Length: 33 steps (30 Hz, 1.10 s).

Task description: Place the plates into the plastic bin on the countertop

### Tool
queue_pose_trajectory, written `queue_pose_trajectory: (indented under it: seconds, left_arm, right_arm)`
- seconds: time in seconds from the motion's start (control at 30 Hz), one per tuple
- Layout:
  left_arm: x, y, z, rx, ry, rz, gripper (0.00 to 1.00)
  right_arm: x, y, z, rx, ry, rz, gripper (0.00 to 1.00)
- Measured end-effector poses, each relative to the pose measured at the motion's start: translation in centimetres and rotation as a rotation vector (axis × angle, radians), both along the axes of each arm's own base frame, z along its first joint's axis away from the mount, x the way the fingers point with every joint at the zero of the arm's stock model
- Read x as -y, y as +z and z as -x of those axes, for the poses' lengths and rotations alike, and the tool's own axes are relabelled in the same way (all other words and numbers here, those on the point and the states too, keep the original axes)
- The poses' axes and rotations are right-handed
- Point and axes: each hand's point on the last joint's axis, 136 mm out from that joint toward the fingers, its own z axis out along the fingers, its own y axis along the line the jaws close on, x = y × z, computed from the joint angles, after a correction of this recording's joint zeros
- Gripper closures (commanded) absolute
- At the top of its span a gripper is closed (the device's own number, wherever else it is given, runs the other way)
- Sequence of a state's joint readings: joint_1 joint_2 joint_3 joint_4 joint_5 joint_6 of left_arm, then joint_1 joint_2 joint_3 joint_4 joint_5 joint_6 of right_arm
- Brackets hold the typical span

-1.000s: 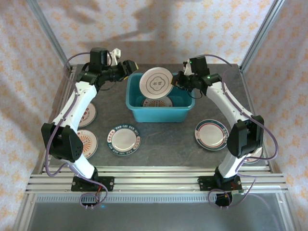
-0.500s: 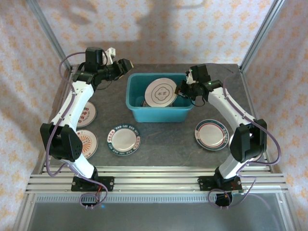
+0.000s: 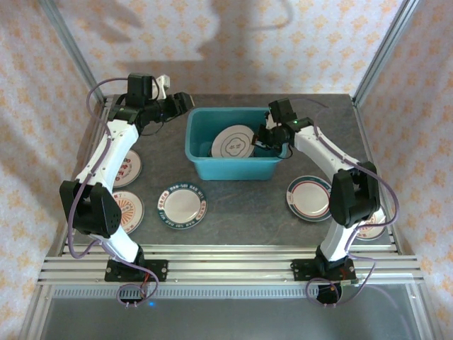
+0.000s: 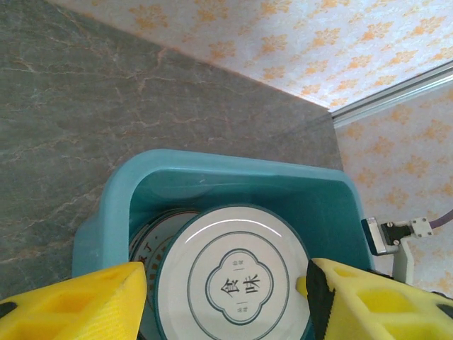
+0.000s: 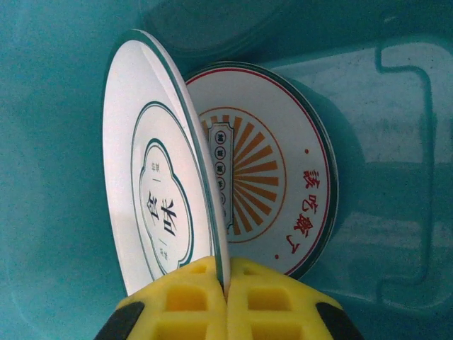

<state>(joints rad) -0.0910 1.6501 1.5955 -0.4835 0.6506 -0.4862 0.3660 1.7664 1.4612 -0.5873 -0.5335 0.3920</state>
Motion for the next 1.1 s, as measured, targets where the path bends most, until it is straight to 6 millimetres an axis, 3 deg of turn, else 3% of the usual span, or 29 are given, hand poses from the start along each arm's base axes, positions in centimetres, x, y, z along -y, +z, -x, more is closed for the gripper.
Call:
queue_pose_trajectory:
  seconds: [0.47,1.1]
  left_arm:
    - [-0.2,-1.0,0.0,-0.014,-0.007,-0.037,0.38]
    - [-0.5,-2.3,0.0,-0.048,-0.003,-0.059,0.38]
  right_arm:
    - [-0.2,-2.6,-0.4,-0.062,0.0,0.046,1.0]
    - [-0.1,-4.1,-0.6,-0.092,0.009,0.129,1.0]
